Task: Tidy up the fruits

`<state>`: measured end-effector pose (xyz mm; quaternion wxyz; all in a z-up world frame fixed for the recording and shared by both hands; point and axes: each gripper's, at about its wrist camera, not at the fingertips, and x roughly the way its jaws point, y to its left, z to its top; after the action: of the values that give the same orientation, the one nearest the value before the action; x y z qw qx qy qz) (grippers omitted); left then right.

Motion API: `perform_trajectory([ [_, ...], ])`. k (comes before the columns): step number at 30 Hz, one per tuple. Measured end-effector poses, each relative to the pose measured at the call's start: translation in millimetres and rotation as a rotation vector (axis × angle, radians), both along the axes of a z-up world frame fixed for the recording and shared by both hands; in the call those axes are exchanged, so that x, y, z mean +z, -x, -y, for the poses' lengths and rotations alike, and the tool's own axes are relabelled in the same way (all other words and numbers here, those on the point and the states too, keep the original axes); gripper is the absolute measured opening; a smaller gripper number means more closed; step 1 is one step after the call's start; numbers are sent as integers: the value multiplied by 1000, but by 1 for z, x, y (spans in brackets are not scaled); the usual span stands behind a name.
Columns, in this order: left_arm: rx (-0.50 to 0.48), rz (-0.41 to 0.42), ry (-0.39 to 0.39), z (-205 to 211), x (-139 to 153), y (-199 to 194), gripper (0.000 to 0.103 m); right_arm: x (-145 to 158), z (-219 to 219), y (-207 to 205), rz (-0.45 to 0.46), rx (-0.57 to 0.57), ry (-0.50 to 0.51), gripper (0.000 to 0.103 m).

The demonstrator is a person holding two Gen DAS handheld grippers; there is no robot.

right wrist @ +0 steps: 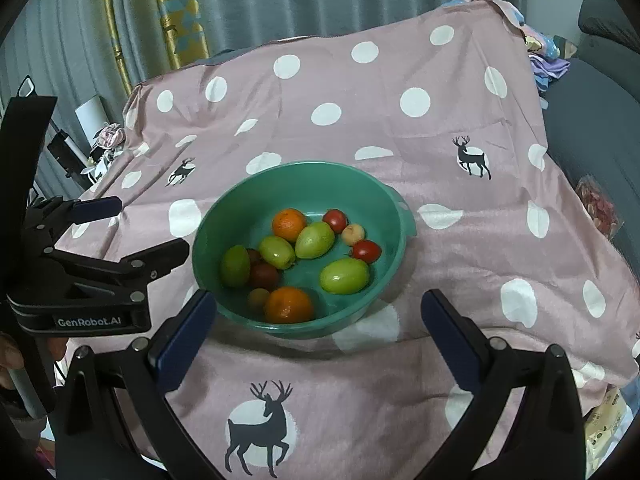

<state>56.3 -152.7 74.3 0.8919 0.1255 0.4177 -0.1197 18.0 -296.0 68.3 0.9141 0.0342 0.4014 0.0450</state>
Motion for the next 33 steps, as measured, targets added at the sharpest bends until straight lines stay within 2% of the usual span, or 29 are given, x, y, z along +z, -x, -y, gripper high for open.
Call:
perform_trajectory([
  [23,-19,11,11,1,14,-4,101,15,-12,1,19,45,29,103],
  [33,-24,12,3,5,14,-6,101,11,-10,-1,11,38,27,103],
])
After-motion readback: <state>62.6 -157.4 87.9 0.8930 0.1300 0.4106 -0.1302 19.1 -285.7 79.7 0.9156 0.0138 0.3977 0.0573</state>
